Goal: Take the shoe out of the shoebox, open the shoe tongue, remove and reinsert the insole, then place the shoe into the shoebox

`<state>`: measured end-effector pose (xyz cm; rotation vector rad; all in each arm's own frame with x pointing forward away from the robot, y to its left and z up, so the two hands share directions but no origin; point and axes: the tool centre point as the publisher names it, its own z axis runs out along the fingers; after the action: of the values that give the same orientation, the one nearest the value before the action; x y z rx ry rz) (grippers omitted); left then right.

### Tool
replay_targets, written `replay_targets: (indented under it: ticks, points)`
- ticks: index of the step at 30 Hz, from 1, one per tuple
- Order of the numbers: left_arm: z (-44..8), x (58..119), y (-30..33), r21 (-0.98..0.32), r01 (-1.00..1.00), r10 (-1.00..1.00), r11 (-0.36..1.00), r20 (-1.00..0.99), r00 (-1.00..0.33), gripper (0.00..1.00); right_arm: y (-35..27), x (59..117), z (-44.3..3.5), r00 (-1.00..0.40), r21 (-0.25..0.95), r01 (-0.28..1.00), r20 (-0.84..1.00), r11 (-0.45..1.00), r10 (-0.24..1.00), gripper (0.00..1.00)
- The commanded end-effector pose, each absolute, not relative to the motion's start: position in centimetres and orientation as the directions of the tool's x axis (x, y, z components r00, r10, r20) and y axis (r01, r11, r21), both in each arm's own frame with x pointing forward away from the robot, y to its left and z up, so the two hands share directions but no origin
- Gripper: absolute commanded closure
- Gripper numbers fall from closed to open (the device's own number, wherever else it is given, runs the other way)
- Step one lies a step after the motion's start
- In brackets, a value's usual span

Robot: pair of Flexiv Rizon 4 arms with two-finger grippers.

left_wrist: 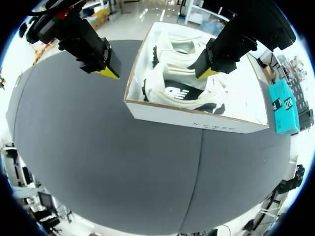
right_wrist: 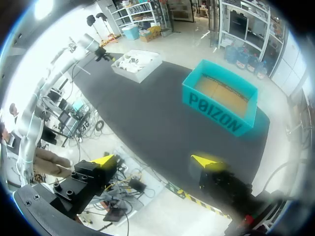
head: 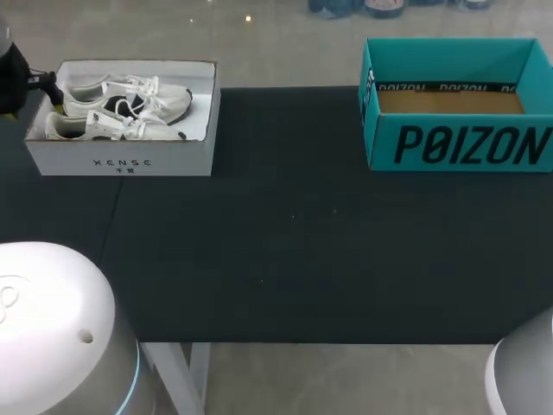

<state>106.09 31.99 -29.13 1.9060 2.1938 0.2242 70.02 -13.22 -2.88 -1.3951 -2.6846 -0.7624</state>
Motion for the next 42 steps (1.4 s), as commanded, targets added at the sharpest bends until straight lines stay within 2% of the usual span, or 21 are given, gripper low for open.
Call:
replay_targets:
  ticks: [1,10,20,42]
  points:
    - [-30.1,107.9,31.4,0.227,0.964,0.990,0.137,-0.065,-0.125,0.00,-13.2,70.3,-2.7,-0.600,0.404,0.776,0.239,0.483,0.763,0.00]
    - [-31.9,107.9,30.9,0.189,0.973,0.990,0.130,-0.072,-0.118,0.00,-13.2,70.3,-2.7,-0.600,0.404,0.776,0.239,0.483,0.763,0.00]
    - [-32.0,108.7,32.3,0.181,0.973,0.989,0.144,-0.067,-0.134,0.00,-13.2,70.3,-2.7,-0.600,0.404,0.776,0.239,0.483,0.763,0.00]
    - [-33.7,109.3,31.4,0.152,0.979,0.990,0.139,-0.056,-0.132,0.00,-13.2,70.3,-2.7,-0.600,0.404,0.776,0.239,0.483,0.763,0.00]
